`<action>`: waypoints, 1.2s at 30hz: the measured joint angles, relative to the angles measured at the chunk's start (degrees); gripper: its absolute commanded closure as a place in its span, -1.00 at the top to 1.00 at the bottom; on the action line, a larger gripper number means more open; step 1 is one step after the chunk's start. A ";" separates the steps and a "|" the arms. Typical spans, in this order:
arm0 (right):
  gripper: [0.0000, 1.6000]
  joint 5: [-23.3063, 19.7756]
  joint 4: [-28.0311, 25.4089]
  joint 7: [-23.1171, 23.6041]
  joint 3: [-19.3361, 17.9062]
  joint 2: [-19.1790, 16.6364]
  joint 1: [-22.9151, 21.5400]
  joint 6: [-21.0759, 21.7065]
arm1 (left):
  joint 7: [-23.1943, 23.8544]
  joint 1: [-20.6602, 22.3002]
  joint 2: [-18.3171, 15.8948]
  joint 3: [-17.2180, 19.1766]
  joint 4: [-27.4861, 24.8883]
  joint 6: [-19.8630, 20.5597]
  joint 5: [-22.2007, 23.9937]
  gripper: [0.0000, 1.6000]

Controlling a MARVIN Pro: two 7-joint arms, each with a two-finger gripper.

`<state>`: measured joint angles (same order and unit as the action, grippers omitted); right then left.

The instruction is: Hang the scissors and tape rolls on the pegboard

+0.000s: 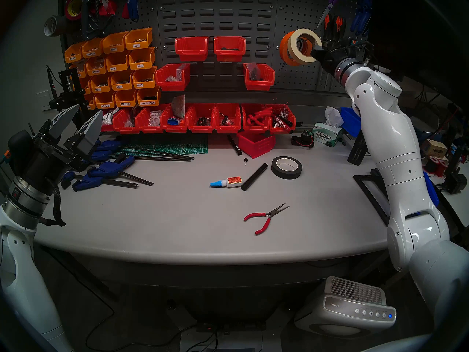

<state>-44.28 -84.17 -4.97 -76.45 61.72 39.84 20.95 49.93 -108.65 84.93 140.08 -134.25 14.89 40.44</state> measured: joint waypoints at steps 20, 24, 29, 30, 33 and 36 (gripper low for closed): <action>-1.00 2.63 3.27 -1.47 1.08 1.77 -2.54 0.08 | 0.00 0.00 0.00 0.00 0.00 0.00 0.00 1.00; -1.00 3.41 4.56 -1.91 1.71 2.12 -3.52 0.10 | 0.00 0.00 0.00 0.00 0.00 0.00 0.00 1.00; -1.00 4.12 6.38 -1.96 2.65 2.55 -4.71 0.10 | 0.00 0.00 0.00 0.00 0.00 0.00 0.00 1.00; -1.00 4.25 6.78 -1.95 2.86 2.66 -4.95 0.09 | 0.00 0.00 0.00 0.00 0.00 0.00 0.00 1.00; -1.00 4.53 7.67 -1.86 3.34 2.90 -5.47 0.06 | 0.00 0.00 0.00 0.00 0.00 0.00 0.00 1.00; -1.00 4.98 9.08 -1.62 4.11 3.37 -6.31 -0.06 | 0.00 0.00 0.00 0.00 0.00 0.00 0.00 1.00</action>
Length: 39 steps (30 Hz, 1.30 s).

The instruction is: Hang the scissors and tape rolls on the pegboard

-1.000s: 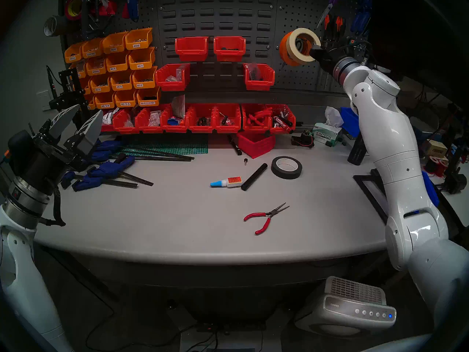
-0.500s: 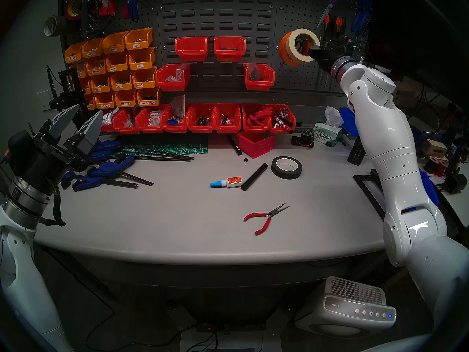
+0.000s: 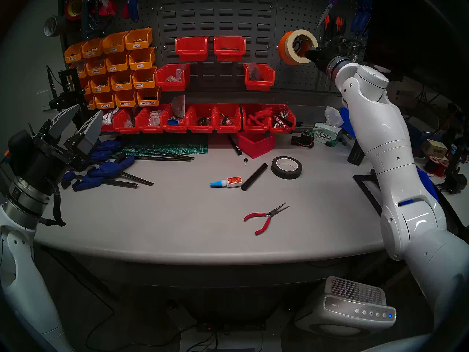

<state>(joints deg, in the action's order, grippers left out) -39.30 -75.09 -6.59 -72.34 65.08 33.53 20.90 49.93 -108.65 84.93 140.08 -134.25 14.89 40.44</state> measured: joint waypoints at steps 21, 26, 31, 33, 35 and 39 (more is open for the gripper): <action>0.58 3.08 5.04 0.12 2.33 1.86 -3.58 -1.47 | 0.00 0.00 0.00 0.00 0.00 0.00 0.00 1.00; 1.00 3.52 5.08 -0.50 2.20 1.89 -3.59 -1.48 | 0.00 0.00 0.00 0.00 0.00 0.00 0.00 1.00; 0.95 3.61 4.83 -0.78 2.03 1.63 -3.52 -1.48 | 0.00 0.00 0.00 0.00 0.00 0.00 0.00 1.00; 0.91 3.61 4.49 -0.88 1.85 1.40 -3.35 -1.47 | 0.00 0.00 0.00 0.00 0.00 0.00 0.00 1.00; 0.95 3.61 4.02 -0.95 1.66 1.16 -3.10 -1.45 | 0.00 0.00 0.00 0.00 0.00 0.00 0.00 1.00; 0.96 3.38 2.15 -1.14 0.98 0.54 -2.03 -1.31 | 0.00 0.01 0.01 0.00 0.00 0.00 0.01 1.00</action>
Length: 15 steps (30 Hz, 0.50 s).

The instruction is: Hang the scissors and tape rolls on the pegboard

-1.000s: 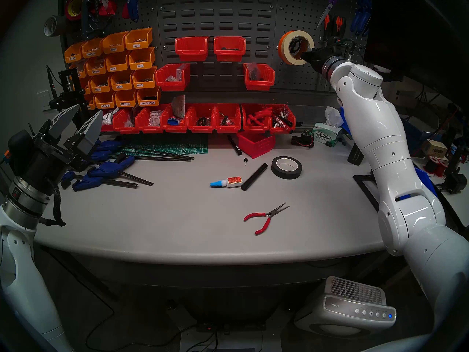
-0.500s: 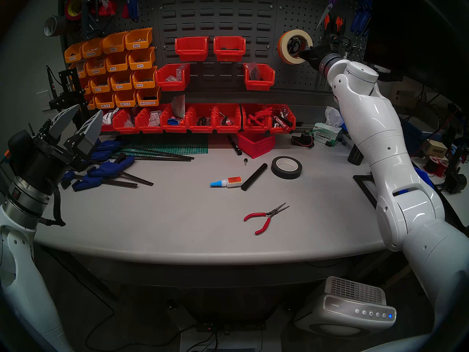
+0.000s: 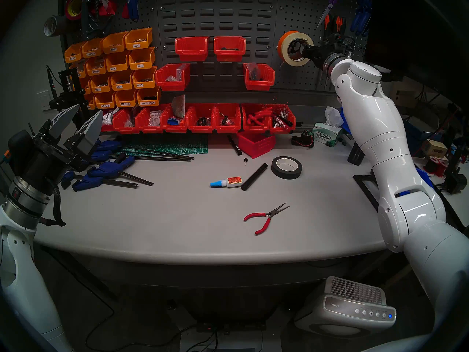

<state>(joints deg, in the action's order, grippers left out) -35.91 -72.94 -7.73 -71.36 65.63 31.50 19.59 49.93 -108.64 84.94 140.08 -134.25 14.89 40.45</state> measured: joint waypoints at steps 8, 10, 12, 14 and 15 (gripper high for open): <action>1.00 -2.62 -6.29 0.60 -2.17 -2.27 5.05 1.00 | 0.00 0.00 0.00 0.00 0.00 0.00 0.00 1.00; 1.00 -3.30 -7.54 0.78 -2.80 -2.82 6.31 1.28 | 0.00 0.00 0.00 0.00 0.00 0.00 0.00 1.00; 1.00 -3.94 -8.97 1.05 -3.53 -3.47 7.71 1.47 | 0.00 0.00 0.00 0.00 0.00 0.00 -0.01 1.00; 1.00 -4.52 -10.29 1.38 -4.31 -4.19 9.06 1.48 | 0.00 0.00 0.00 0.00 0.00 0.00 -0.01 1.00; 1.00 -4.78 -10.95 1.58 -4.69 -4.54 9.71 1.45 | 0.00 0.00 -0.01 0.00 0.01 0.00 -0.02 1.00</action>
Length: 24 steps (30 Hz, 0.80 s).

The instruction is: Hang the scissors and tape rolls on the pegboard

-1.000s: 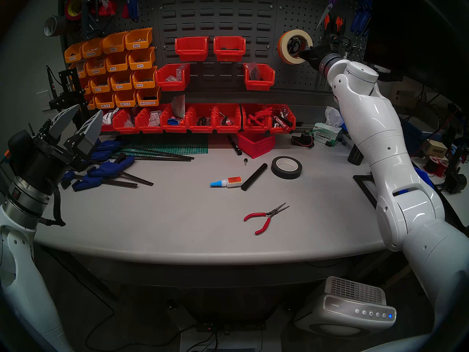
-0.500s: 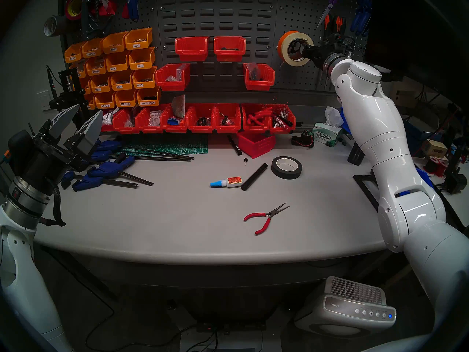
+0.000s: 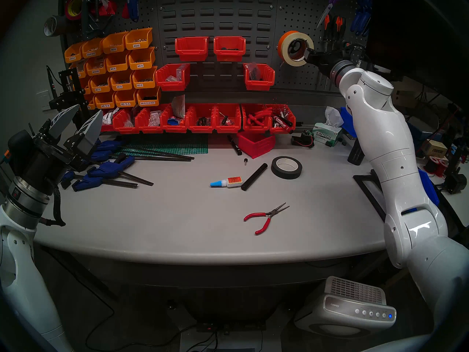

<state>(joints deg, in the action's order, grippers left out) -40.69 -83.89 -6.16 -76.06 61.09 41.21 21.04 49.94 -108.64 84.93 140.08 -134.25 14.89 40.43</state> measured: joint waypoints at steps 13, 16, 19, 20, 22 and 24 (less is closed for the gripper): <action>1.00 -3.31 -8.99 3.39 -4.78 -3.65 7.66 -1.24 | 0.03 -0.02 -0.03 -0.01 0.08 -0.01 -0.04 1.00; 1.00 -4.16 -11.10 4.21 -5.76 -4.31 9.62 -1.40 | 0.04 -0.02 -0.04 -0.02 0.10 -0.01 -0.05 1.00; 1.00 -4.88 -13.03 4.84 -6.62 -4.85 11.53 -1.48 | 0.04 -0.02 -0.04 -0.02 0.12 -0.01 -0.06 1.00; 1.00 -5.04 -13.40 4.99 -6.80 -4.96 11.94 -1.52 | 0.04 -0.02 -0.05 -0.02 0.12 -0.01 -0.07 1.00; 1.00 -5.69 -15.19 5.50 -7.66 -5.46 13.77 -1.60 | 0.05 -0.03 -0.05 -0.02 0.14 -0.01 -0.07 1.00; 1.00 -6.19 -16.75 5.92 -8.33 -5.80 15.24 -1.68 | 0.05 -0.03 -0.06 -0.02 0.15 -0.01 -0.08 1.00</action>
<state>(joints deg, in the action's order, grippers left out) -46.89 -100.64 -0.24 -84.39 55.28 56.45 19.36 49.99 -108.67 84.88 140.06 -134.09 14.88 40.35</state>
